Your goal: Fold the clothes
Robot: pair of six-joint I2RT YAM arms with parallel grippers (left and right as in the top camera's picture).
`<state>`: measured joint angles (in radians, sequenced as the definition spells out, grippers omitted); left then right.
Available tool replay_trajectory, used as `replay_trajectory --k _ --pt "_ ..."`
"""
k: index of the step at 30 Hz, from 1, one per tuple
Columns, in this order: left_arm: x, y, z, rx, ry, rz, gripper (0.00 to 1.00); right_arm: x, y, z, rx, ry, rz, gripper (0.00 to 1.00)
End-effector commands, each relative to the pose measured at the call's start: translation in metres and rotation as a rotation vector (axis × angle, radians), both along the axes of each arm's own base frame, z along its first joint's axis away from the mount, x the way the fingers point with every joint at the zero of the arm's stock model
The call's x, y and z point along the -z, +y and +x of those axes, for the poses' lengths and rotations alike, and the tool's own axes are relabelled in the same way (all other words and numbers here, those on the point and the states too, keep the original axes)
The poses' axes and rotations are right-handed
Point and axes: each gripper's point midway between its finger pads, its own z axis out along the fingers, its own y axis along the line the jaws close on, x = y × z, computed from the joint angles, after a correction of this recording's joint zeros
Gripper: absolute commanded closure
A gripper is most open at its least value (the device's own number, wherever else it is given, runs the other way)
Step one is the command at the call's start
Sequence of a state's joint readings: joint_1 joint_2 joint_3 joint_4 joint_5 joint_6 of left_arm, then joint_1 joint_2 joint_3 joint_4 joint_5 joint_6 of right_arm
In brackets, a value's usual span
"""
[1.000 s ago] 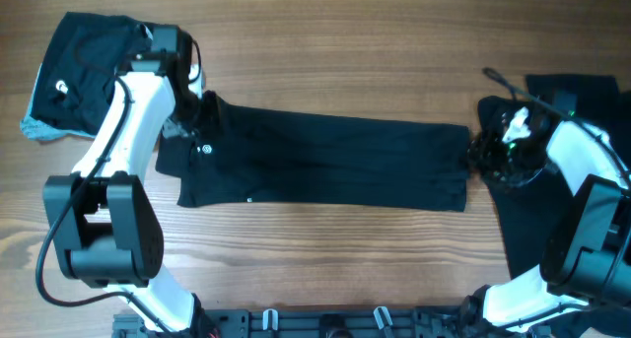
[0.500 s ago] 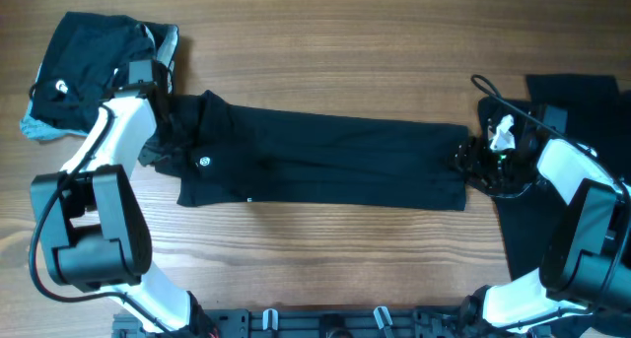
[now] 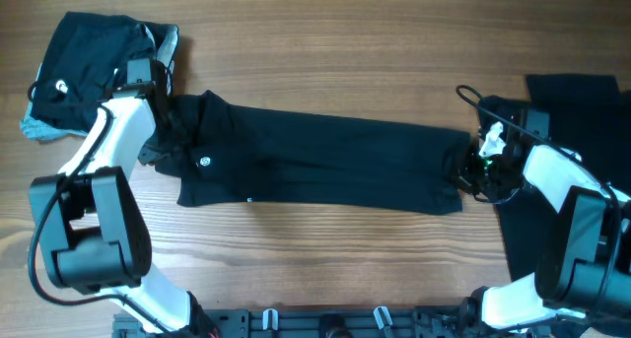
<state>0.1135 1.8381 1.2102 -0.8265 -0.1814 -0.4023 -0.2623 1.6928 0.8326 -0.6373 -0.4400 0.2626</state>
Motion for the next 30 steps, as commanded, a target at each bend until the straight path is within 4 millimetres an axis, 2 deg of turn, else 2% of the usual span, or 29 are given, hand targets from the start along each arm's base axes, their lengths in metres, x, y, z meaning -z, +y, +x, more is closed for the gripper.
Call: replay_trajectory --k 1,4,7,10,13,16,18,21,24,25,27,29,30 --pt "-0.047 -0.002 0.012 0.005 -0.145 -0.017 0.83 -0.042 -0.039 0.009 0.077 -0.010 -0.219 0.96" --pt "-0.079 -0.001 0.015 0.006 -0.240 -0.005 0.80 -0.079 -0.053 0.008 0.094 -0.034 -0.308 0.96" --pt "-0.108 -0.002 0.015 0.008 -0.324 0.006 0.79 -0.104 -0.046 0.009 0.086 -0.083 -0.295 0.96" --pt "-0.120 -0.002 0.015 0.008 -0.362 0.010 0.79 -0.108 -0.007 0.012 -0.006 -0.111 -0.198 0.96" --pt "-0.120 -0.002 0.015 0.008 -0.361 0.010 0.79 -0.110 0.047 0.012 -0.119 -0.123 -0.145 0.96" --pt "-0.120 -0.002 0.015 0.008 -0.361 0.010 0.78 -0.111 0.113 0.009 -0.228 -0.149 -0.117 0.96" --pt "-0.120 -0.002 0.015 0.008 -0.362 0.010 0.78 -0.105 0.136 0.009 -0.260 -0.148 -0.101 0.96" --pt "-0.120 -0.002 0.015 0.009 -0.361 0.010 0.78 -0.081 0.173 0.011 -0.322 -0.125 -0.079 0.95" --pt "-0.120 -0.002 0.015 0.009 -0.361 0.010 0.78 -0.065 0.190 0.009 -0.363 -0.096 -0.048 0.92" --pt "-0.120 -0.002 0.015 0.009 -0.361 0.010 0.77 -0.062 0.196 0.010 -0.379 -0.097 -0.020 0.85" --pt "-0.120 -0.002 0.015 0.009 -0.361 0.010 0.77 -0.068 0.210 0.014 -0.437 -0.145 0.051 0.64" --pt "-0.120 -0.002 0.015 0.009 -0.361 0.010 0.76 -0.079 0.223 0.025 -0.457 -0.217 0.113 0.59" --pt "-0.120 -0.002 0.015 0.009 -0.361 0.010 0.76 -0.082 0.223 0.028 -0.453 -0.230 0.114 0.59"
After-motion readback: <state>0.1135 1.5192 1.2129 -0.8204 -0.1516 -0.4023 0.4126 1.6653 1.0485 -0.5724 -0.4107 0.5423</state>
